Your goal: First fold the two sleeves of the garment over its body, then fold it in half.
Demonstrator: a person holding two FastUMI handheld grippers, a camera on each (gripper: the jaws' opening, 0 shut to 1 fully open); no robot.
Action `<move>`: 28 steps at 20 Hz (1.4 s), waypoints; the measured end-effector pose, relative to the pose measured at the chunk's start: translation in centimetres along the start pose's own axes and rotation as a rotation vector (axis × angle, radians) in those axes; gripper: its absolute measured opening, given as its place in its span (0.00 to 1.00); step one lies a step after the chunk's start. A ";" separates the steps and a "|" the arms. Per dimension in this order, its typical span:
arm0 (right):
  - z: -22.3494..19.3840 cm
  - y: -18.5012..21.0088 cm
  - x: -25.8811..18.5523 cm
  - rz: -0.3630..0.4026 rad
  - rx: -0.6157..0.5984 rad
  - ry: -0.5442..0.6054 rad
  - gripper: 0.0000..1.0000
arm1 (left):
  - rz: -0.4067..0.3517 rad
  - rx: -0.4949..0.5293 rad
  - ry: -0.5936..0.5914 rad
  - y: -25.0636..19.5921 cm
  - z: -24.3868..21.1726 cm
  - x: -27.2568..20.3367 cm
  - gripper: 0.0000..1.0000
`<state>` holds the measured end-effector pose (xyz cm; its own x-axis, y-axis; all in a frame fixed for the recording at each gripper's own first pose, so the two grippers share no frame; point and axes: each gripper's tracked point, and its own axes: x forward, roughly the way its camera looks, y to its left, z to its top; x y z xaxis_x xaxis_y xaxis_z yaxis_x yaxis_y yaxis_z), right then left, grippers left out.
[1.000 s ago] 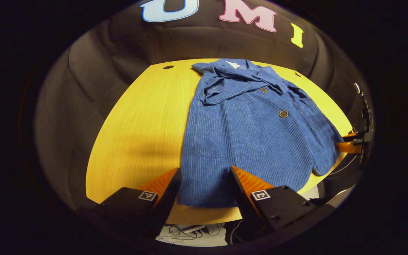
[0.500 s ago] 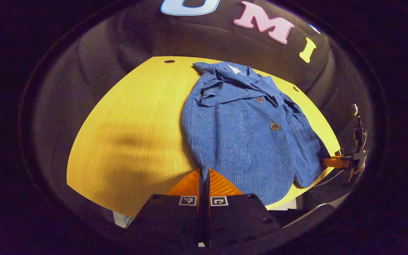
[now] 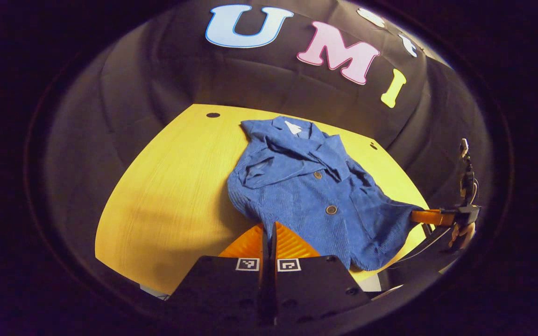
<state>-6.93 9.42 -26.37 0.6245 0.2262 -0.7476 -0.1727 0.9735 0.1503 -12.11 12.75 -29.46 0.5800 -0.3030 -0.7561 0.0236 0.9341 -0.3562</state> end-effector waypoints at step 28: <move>28.8 0.3 1.9 0.124 0.008 -0.415 0.06 | 0.029 0.028 -0.275 -2.2 24.6 6.9 0.00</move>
<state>16.13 11.14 -9.14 0.8532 0.3345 -0.4002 -0.2606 0.9380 0.2283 11.85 13.26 -20.41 0.7801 -0.2174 -0.5866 0.0246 0.9476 -0.3184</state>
